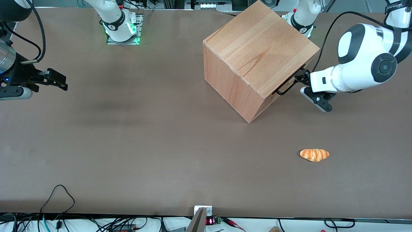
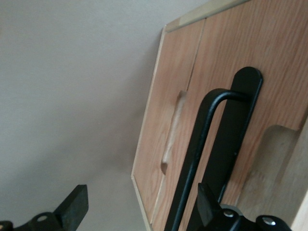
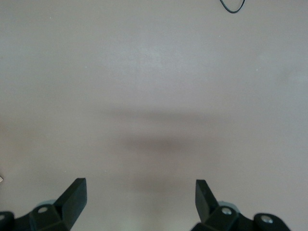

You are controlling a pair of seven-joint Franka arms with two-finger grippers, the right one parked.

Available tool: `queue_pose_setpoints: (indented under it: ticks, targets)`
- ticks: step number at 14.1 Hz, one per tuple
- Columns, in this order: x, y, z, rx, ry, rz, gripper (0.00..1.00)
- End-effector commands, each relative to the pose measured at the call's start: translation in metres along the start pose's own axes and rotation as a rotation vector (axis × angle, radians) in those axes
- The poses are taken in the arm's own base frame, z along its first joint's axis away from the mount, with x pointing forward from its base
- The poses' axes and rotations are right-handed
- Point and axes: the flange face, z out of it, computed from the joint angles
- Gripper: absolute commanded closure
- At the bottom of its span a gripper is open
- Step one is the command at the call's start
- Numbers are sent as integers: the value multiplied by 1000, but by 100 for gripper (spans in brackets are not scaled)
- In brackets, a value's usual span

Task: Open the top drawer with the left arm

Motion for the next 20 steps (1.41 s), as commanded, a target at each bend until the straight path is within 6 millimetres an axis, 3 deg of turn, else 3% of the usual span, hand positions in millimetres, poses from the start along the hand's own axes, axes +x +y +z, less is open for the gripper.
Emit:
queue_pose_setpoints:
  ticks: [1, 5, 16, 20]
  targets:
    - [-1, 3, 4, -20, 16, 18, 0]
    - [0, 2, 5, -19, 18, 18, 0]
    - [6, -15, 43, 41, 89, 162, 0]
    - [12, -24, 41, 93, 131, 250, 0]
